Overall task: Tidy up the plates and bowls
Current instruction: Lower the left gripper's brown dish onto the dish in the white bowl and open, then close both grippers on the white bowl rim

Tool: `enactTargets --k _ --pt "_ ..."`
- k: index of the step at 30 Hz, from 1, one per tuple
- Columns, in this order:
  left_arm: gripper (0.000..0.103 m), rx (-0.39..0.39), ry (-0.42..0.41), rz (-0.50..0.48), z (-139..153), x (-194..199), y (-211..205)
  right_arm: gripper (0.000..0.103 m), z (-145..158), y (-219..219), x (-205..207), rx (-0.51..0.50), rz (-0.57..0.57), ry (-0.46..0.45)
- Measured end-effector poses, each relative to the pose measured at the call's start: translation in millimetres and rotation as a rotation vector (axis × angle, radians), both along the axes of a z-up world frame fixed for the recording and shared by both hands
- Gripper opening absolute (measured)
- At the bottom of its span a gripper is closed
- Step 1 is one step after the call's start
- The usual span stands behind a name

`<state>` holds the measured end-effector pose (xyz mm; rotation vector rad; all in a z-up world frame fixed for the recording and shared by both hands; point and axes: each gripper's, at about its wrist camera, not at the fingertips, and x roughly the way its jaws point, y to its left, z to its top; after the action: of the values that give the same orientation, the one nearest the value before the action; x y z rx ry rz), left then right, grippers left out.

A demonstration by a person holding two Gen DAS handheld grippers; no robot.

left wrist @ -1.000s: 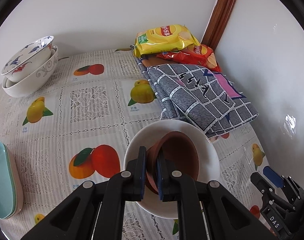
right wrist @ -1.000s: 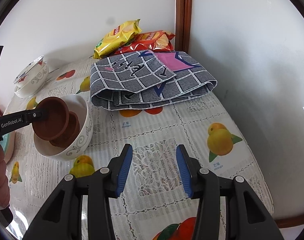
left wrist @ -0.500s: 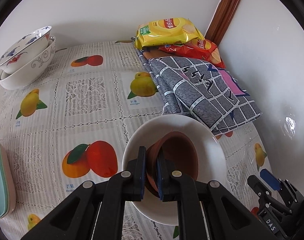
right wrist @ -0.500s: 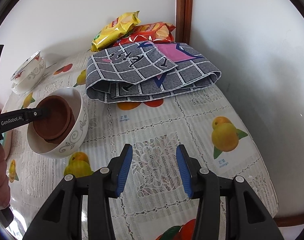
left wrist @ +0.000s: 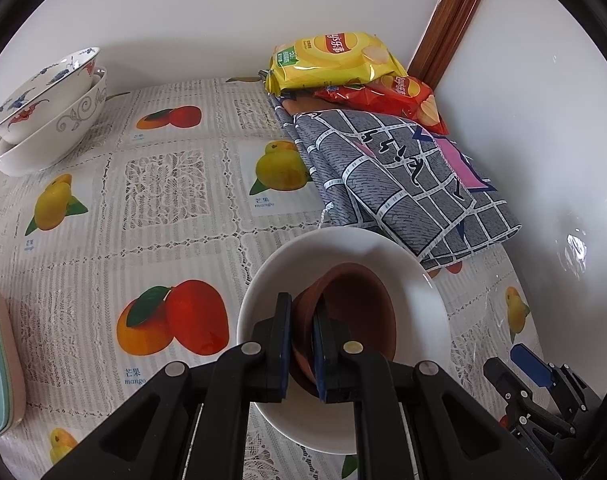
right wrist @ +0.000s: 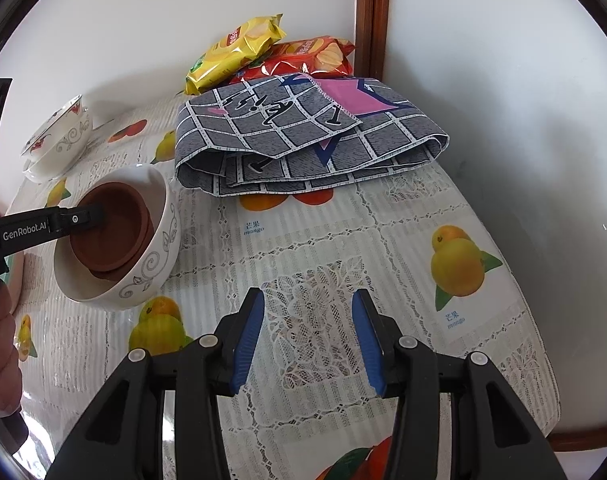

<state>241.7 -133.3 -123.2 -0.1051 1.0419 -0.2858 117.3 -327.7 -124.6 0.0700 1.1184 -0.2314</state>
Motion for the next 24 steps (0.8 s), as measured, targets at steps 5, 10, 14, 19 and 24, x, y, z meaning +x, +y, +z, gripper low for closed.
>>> enactTargets --k 5,10,14,19,24 --pt "0.01 0.007 0.006 -0.01 0 -2 0 0.045 1 3 1 -0.002 0.009 -0.002" --pt "0.011 0.01 0.005 -0.022 3 -5 2 0.047 3 8 1 -0.002 0.018 -0.007" --pt "0.019 0.013 -0.009 -0.038 11 -10 2 0.047 4 11 2 0.008 0.026 -0.011" --pt "0.019 0.033 -0.058 -0.044 28 -18 5 0.047 14 19 7 0.005 0.046 -0.038" --pt "0.029 0.052 -0.062 -0.019 35 -19 17 0.047 25 28 19 0.038 0.077 -0.073"
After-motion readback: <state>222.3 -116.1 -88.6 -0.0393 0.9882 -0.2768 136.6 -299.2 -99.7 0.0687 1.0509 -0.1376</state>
